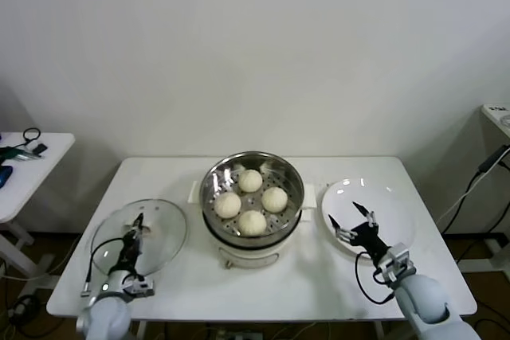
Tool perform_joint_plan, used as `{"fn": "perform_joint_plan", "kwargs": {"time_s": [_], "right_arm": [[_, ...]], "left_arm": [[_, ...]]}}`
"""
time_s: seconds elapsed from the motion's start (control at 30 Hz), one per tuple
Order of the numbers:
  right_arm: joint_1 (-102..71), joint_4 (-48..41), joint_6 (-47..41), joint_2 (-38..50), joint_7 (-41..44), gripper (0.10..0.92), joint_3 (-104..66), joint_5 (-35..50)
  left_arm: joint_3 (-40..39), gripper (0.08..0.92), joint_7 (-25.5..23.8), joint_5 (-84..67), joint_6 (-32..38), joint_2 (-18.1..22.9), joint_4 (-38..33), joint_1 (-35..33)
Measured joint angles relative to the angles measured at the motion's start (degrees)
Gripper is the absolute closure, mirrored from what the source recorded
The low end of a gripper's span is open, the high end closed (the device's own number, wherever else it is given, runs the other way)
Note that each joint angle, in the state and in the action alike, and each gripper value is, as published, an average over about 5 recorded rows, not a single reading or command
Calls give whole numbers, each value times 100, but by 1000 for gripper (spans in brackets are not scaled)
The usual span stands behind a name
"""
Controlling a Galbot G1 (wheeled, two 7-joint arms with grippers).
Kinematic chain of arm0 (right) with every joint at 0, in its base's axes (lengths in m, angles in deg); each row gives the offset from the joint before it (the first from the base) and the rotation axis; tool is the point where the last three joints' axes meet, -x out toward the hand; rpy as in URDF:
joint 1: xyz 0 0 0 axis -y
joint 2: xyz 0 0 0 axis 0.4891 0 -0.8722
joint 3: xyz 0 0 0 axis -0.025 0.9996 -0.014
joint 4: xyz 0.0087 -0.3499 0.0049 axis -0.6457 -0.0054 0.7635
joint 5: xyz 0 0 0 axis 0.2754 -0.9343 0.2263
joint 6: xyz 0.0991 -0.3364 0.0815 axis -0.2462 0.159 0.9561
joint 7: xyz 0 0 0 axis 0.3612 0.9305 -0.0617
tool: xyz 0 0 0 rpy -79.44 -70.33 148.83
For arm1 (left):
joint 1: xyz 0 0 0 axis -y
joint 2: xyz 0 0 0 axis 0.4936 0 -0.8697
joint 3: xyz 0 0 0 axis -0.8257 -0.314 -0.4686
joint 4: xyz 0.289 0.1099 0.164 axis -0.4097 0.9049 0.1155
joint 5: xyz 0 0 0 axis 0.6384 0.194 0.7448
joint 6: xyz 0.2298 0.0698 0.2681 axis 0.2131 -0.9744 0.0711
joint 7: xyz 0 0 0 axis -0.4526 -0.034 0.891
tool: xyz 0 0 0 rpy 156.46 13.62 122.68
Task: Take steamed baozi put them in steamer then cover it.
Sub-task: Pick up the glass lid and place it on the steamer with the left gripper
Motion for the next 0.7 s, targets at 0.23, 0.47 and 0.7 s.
{"fn": "perform_joint_plan", "kwargs": {"time_s": [0.23,0.47,0.7], "right_arm": [[53,-43,31,16,34,203,-3,-1],[145,-147,95,16,94,203,1,9],[242,-254,147,16,141,203,15,22]], "left_arm": [[2,854,-66,-235,-131,-132,-531,-301],[40,854,-146,-493,-422,-221,-1385,-819],[37,854,-309,-766,-961,-417,-2456,-1456]]}}
